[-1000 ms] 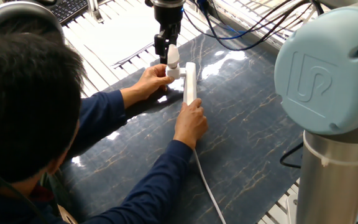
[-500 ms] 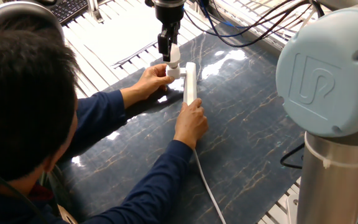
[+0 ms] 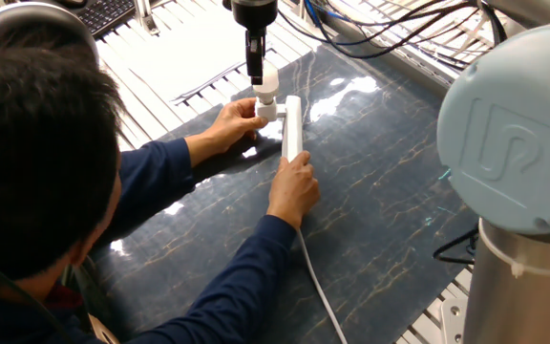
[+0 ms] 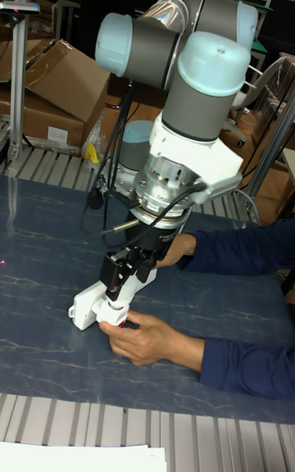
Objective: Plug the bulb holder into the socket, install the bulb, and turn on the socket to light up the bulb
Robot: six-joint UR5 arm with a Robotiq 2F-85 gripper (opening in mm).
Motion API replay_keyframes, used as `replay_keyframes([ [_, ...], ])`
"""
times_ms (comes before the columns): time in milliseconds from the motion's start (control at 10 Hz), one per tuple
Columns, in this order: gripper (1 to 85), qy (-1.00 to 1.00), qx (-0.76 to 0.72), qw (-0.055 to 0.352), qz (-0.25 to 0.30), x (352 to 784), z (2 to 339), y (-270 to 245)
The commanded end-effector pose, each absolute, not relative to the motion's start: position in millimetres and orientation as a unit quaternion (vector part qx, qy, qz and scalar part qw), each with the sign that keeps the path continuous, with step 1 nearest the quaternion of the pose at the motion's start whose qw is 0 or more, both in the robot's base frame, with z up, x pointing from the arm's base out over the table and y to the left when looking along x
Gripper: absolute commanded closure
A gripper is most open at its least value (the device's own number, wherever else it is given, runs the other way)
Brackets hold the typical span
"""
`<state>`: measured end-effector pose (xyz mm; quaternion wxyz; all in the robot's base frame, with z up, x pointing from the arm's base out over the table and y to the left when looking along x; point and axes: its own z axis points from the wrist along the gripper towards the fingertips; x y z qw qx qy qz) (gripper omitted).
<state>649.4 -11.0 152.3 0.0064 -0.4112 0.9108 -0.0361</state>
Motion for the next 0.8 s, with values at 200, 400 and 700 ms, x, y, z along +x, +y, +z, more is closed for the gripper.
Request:
replay_keyframes([
  [200,19.3,0.895,-0.445,0.024,-0.022,637,147,5],
  [400,19.7,0.881,-0.472,0.030,-0.019,633,140,4],
  [700,22.0,0.814,-0.579,0.031,-0.039,641,139,-6],
])
